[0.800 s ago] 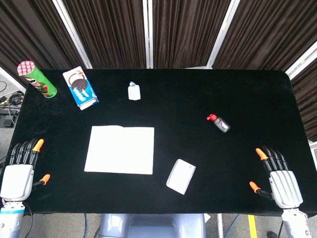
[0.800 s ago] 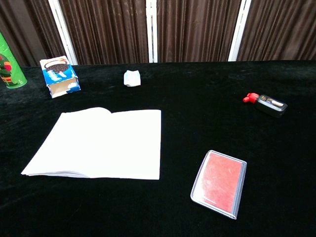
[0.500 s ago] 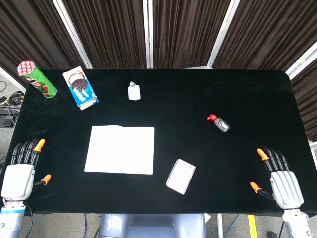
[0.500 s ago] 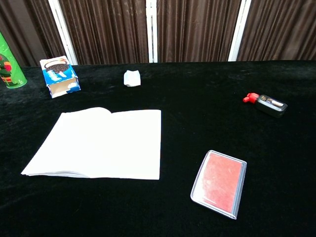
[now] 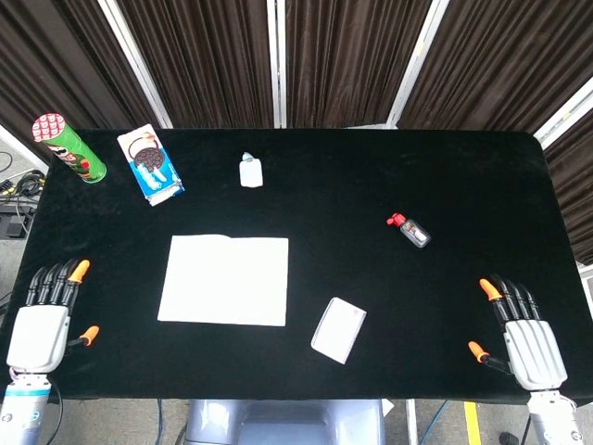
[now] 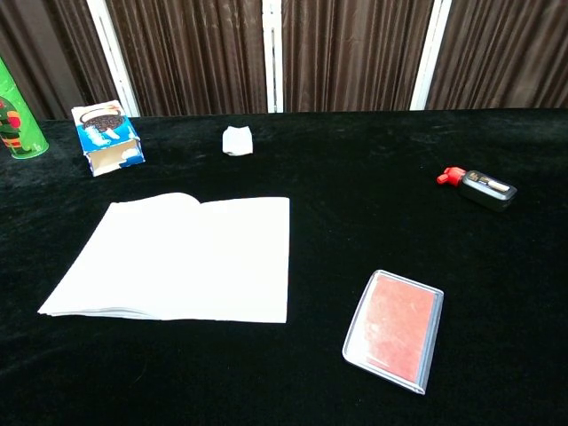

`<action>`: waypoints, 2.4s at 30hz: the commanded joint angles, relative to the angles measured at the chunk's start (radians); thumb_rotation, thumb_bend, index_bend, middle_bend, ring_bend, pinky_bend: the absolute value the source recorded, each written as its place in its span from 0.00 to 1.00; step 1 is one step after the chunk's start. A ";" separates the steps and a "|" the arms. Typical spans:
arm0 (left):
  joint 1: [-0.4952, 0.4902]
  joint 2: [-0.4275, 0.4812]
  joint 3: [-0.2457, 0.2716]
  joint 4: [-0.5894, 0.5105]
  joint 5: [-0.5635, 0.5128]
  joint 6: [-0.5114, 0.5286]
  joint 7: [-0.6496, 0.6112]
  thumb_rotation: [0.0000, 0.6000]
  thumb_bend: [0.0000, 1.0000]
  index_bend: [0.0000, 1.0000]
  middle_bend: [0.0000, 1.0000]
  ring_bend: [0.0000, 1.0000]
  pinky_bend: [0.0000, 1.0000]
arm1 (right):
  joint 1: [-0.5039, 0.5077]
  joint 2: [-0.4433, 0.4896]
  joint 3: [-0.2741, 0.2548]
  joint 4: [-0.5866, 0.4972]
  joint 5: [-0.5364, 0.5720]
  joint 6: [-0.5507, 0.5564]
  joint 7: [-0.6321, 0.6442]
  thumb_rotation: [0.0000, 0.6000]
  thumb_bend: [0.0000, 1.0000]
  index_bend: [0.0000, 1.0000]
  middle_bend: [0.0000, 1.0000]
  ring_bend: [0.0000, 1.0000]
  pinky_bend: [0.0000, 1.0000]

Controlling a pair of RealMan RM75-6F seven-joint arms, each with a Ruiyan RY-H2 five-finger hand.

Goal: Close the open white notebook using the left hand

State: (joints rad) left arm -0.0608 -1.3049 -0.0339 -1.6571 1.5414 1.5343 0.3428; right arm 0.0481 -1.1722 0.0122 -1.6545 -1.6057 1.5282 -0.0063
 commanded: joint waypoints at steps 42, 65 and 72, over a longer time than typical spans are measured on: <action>-0.224 -0.405 -0.027 0.315 -0.137 -0.327 0.263 1.00 0.28 0.00 0.00 0.00 0.00 | 0.000 0.019 -0.006 -0.020 -0.011 -0.003 0.034 1.00 0.08 0.00 0.00 0.00 0.00; -0.245 -0.399 0.005 0.272 0.037 -0.170 0.231 1.00 0.52 0.00 0.00 0.00 0.00 | -0.001 0.017 -0.008 -0.023 -0.012 -0.005 0.030 1.00 0.08 0.00 0.00 0.00 0.00; -0.291 -0.422 -0.034 0.226 0.049 -0.189 0.271 1.00 0.48 0.00 0.00 0.00 0.00 | 0.000 0.020 -0.005 -0.026 -0.009 -0.005 0.035 1.00 0.08 0.00 0.00 0.00 0.00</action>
State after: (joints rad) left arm -0.3397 -1.7182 -0.0570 -1.4247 1.5896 1.3547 0.6049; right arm 0.0478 -1.1522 0.0065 -1.6798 -1.6145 1.5238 0.0284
